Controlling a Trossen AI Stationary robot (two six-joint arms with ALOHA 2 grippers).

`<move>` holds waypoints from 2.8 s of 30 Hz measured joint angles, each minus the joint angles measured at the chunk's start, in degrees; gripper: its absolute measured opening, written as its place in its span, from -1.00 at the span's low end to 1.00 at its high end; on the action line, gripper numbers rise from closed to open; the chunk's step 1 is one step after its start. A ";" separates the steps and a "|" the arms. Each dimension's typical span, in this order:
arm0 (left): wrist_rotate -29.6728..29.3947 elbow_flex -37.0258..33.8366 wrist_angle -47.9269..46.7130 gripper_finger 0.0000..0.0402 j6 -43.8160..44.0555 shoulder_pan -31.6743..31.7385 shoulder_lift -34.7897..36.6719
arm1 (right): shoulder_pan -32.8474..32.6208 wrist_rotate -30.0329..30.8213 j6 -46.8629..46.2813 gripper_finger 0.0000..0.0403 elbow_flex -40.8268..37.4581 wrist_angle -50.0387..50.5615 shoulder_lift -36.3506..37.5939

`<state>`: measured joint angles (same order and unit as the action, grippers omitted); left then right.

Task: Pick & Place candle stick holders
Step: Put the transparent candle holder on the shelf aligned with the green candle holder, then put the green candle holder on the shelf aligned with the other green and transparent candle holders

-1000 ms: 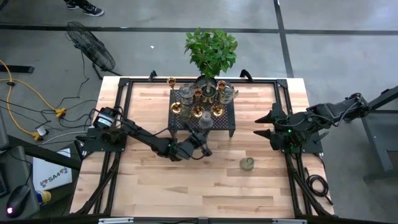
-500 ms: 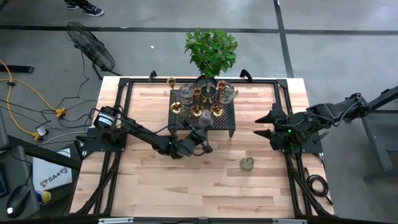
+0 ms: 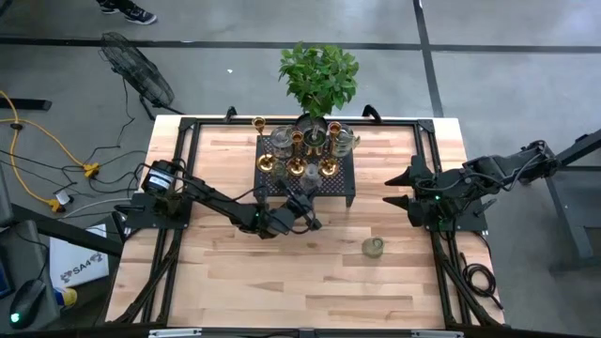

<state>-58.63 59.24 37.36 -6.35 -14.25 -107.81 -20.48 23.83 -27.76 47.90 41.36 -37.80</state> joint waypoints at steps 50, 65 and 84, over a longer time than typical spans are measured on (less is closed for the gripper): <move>37.66 -49.72 17.25 -1.00 0.40 -3.72 45.01 | -0.01 0.00 0.01 0.16 0.00 0.00 0.00; 58.33 -52.69 20.08 -1.00 3.78 11.47 52.88 | 0.00 0.00 0.01 0.16 0.00 -0.02 0.00; 56.85 -58.44 8.72 -1.00 3.81 12.38 70.64 | -0.01 0.00 -0.01 0.16 0.00 0.00 -0.02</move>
<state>-1.78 0.81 46.08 -2.55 -1.87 -37.17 -20.49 23.83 -27.76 47.90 41.36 -37.82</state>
